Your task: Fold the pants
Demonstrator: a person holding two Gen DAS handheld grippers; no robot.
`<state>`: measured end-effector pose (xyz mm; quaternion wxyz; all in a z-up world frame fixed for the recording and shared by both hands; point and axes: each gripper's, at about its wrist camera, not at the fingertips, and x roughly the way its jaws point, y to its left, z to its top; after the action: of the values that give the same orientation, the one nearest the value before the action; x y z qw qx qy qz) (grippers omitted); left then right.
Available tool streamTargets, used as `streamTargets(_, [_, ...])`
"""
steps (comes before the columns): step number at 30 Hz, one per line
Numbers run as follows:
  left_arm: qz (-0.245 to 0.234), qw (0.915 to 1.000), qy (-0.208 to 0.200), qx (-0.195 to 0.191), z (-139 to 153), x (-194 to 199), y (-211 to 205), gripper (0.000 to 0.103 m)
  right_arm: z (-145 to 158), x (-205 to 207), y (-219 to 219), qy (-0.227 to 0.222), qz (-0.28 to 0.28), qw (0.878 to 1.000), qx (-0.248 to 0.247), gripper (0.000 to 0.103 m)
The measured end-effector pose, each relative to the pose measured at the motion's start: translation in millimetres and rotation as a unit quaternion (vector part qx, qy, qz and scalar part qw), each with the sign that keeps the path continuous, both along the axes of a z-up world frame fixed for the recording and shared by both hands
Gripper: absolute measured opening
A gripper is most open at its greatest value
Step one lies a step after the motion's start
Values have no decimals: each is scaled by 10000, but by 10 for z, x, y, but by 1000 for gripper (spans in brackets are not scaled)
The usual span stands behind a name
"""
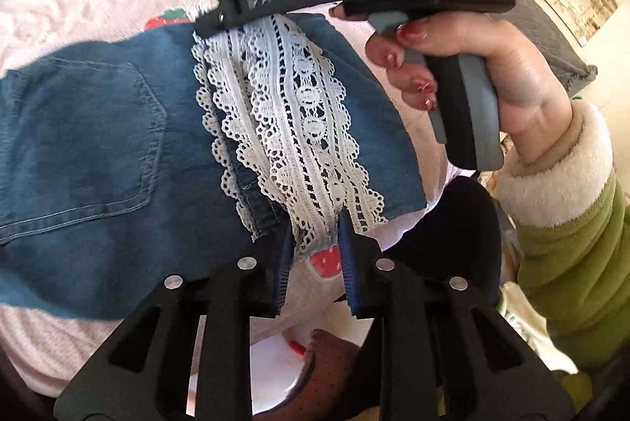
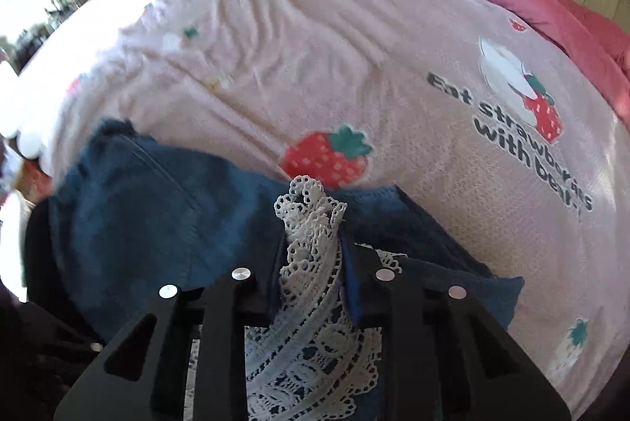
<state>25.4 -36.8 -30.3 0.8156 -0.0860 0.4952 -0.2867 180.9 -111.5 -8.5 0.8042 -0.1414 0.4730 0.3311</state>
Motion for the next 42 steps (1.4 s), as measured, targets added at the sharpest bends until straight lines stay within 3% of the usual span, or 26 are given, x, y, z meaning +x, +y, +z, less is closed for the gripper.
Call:
streamTargets(3, [87,9999,-1,69,-8,-18,19,15,-108,-6,111,-53,32,9998,-211,25])
streamTargets(5, [127,9999,65,84,-45,-7,6,15,-227,1,186,-69,84,9993,-347,29])
streamTargets(6, [129,9998,93,86,-68,-13,6,16,-259,4,200,-112,80,9993,-352,35])
streamTargets(10, [119,9998,126,67,-109,-20,-41,18,-34,14,-24,-107,-104,9995,274,44])
streamTargets(17, [67,9999,113,66,-120,23,-33,20,278,-286,-544,-403,-370,9951,828,45])
streamTargets(18, [77,9999,121,55,-124,25,-36,20,263,-321,-555,-347,-345,9953,832,44])
streamTargets(20, [76,9999,117,52,-121,14,-71,20,175,-384,-476,-150,-145,9970,744,26])
streamTargets(21, [91,9999,133,40,-125,18,-72,20,95,-415,-403,-73,-35,9983,585,10])
streamTargets(26, [116,9998,89,94,-122,2,-23,21,-257,-383,-210,96,-78,9999,5,8])
streamTargets(32, [157,9998,104,76,-146,-26,10,22,-335,-306,-237,254,-189,9994,130,6])
streamTargets(34, [153,9998,94,62,-114,-46,21,28,-268,-329,-276,270,-209,9991,243,8])
streamTargets(36, [174,9998,-28,106,-61,-89,46,41,-149,-366,-334,213,-243,9986,415,9])
streamTargets(40, [349,9988,-266,228,93,-147,152,42,87,-411,-423,34,-349,9966,743,22])
streamTargets(42, [483,9970,-459,382,181,-183,222,48,179,-429,-450,-11,-345,9956,869,27])
